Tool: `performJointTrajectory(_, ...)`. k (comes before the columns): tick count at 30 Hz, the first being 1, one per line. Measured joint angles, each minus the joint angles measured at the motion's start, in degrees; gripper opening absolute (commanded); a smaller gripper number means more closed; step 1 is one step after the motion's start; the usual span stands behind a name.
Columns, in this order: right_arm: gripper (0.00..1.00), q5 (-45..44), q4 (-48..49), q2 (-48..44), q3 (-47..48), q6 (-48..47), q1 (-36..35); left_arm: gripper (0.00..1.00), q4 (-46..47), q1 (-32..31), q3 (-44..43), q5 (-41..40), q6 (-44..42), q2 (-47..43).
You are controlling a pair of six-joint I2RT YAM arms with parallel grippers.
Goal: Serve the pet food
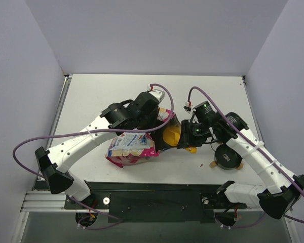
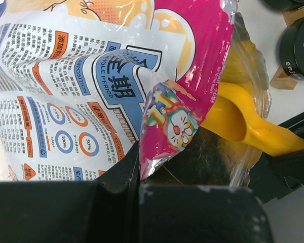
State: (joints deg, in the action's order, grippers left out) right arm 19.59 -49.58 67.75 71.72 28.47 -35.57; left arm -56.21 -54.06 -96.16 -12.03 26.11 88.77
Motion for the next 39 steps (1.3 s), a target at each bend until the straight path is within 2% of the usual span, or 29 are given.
performJointTrajectory(4, 0.0, 3.6, 0.9, 0.8, -0.1, 0.7, 1.7, 0.0, 1.0, -0.3, 2.6, 0.1, 0.5, -2.8)
performJointTrajectory(10, 0.0, 10.0, 2.3, 0.6, -2.8, 2.5, 9.0, 0.0, 1.5, -0.5, 2.6, 0.0, 1.0, -2.7)
performJointTrajectory(15, 0.0, 13.2, 4.5, -2.9, -7.7, 3.3, 12.7, 0.0, 2.0, -1.0, 2.6, 0.4, 1.7, -2.2)
performJointTrajectory(21, 0.0, 14.0, 7.8, -7.1, -12.5, 5.0, 13.9, 0.0, 2.4, -1.1, 2.6, 1.3, 2.0, -1.6)
performJointTrajectory(27, 0.0, 18.2, 10.7, -3.1, -12.5, 5.8, 14.2, 0.0, 2.4, -1.1, 2.6, 1.7, 2.2, -1.3)
performJointTrajectory(32, 0.0, 19.8, 12.9, 4.1, -10.1, 7.2, 13.0, 0.0, 2.5, -1.3, 2.5, 3.0, 3.6, 0.0)
performJointTrajectory(36, 0.0, 18.9, 11.0, 9.0, -7.1, 3.6, 13.2, 0.0, 3.1, -2.1, 2.5, 3.6, 4.7, 1.2)
performJointTrajectory(39, 0.06, 16.5, 8.4, 10.8, -6.7, 0.2, 13.4, 0.0, 3.5, -2.6, 2.4, 4.1, 5.4, 2.2)
